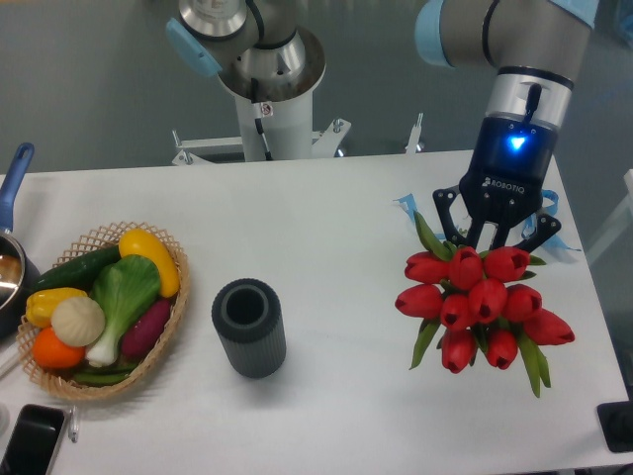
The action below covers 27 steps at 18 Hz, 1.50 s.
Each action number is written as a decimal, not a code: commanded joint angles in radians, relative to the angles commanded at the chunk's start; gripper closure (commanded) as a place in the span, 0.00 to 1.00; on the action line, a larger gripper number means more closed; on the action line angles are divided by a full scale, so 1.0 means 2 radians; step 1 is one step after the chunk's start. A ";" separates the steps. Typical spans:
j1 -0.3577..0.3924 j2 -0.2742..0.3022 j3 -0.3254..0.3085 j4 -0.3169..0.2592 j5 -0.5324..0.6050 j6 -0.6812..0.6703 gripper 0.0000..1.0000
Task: Insert the flowers into the vase
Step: 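Lift the red tulip bunch upward with the gripper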
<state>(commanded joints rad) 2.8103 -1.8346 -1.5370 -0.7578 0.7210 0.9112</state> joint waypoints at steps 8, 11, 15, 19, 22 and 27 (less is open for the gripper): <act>-0.002 0.000 -0.003 0.000 0.001 0.000 0.80; -0.003 0.000 -0.005 -0.001 0.001 0.000 0.80; -0.005 -0.001 -0.008 -0.001 0.001 0.000 0.80; -0.022 -0.006 -0.004 0.008 0.000 0.001 0.80; -0.028 -0.020 -0.002 0.034 -0.032 0.001 0.80; -0.028 -0.031 -0.001 0.041 -0.169 0.004 0.80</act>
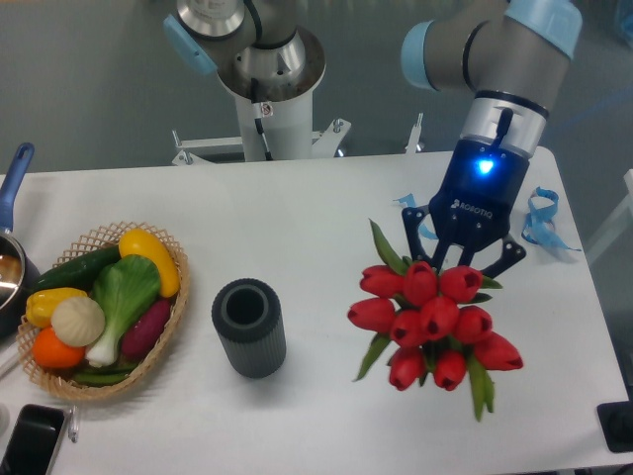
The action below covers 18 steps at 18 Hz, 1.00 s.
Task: Insert the flowers into the vase
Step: 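Lift the red tulip bunch upward with the gripper, then carry the tulips over the dark grey vase, stems pointing down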
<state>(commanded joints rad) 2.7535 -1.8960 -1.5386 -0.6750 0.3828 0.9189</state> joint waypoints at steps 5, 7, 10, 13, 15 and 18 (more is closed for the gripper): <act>-0.001 0.001 -0.038 0.000 -0.136 0.028 0.80; -0.001 0.005 -0.072 0.000 -0.192 0.064 0.80; -0.002 0.012 -0.100 0.000 -0.233 0.107 0.80; -0.005 0.028 -0.117 0.000 -0.246 0.110 0.80; -0.022 0.031 -0.118 0.000 -0.246 0.111 0.80; -0.038 0.031 -0.130 0.000 -0.246 0.145 0.80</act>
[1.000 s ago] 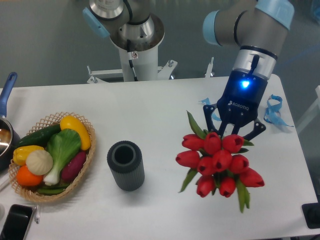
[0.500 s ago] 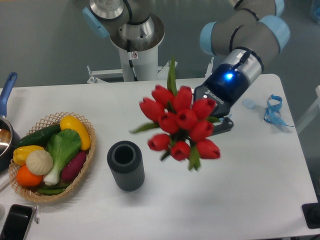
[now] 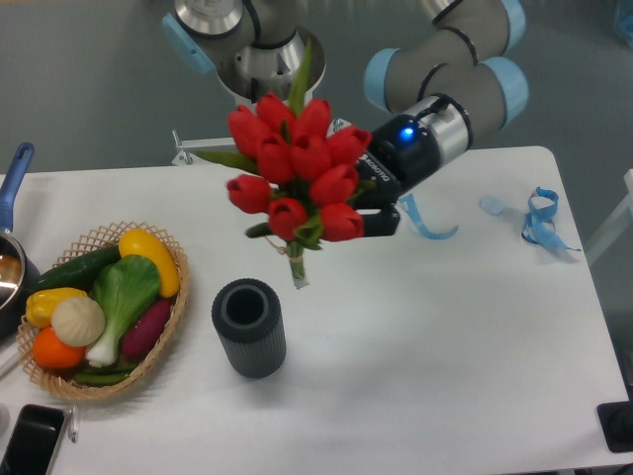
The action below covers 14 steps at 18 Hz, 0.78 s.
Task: Insert the flowers into the vase
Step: 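Carry the tulips over the dark grey vase, stems pointing down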
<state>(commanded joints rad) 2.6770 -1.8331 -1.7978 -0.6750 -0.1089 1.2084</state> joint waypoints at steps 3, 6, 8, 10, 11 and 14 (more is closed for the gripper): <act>-0.014 -0.006 -0.005 -0.001 0.000 0.024 0.80; -0.021 -0.008 -0.014 -0.001 0.000 0.033 0.80; -0.025 -0.008 -0.021 0.000 0.000 0.033 0.80; -0.025 -0.011 -0.025 -0.001 0.000 0.035 0.80; -0.025 -0.014 -0.028 -0.001 0.001 0.035 0.80; -0.026 -0.018 -0.044 -0.001 0.002 0.053 0.80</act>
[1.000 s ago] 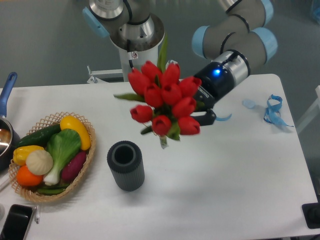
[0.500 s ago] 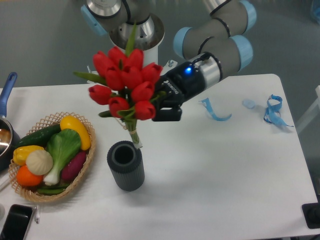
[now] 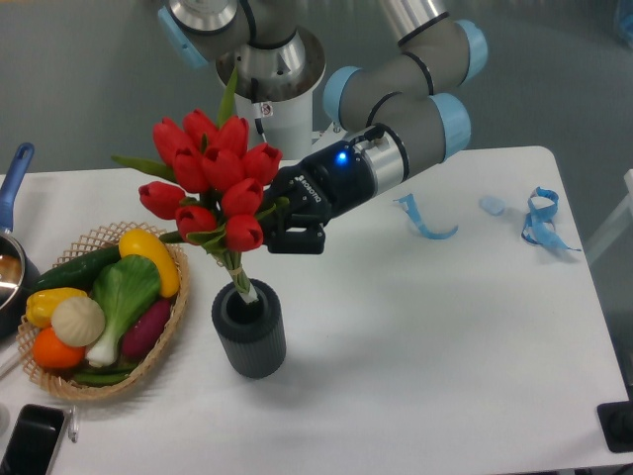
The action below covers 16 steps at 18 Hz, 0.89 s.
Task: Insert the flowers into the vase
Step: 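Carry the tulips over the dark grey vase, stems pointing down, then lower the tulip stems into the vase opening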
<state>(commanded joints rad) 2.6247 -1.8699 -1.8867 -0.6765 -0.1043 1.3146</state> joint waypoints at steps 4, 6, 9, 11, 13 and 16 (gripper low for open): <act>-0.001 -0.008 -0.017 -0.001 0.001 0.013 0.80; -0.001 -0.016 -0.023 -0.002 0.005 0.014 0.80; -0.001 -0.027 -0.030 -0.001 0.005 0.015 0.80; -0.001 -0.033 -0.032 -0.002 0.006 0.026 0.80; -0.001 -0.044 -0.035 -0.002 0.006 0.038 0.80; -0.001 -0.054 -0.038 -0.002 0.006 0.053 0.80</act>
<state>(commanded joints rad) 2.6231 -1.9773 -1.9619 -0.6796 -0.0920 1.4204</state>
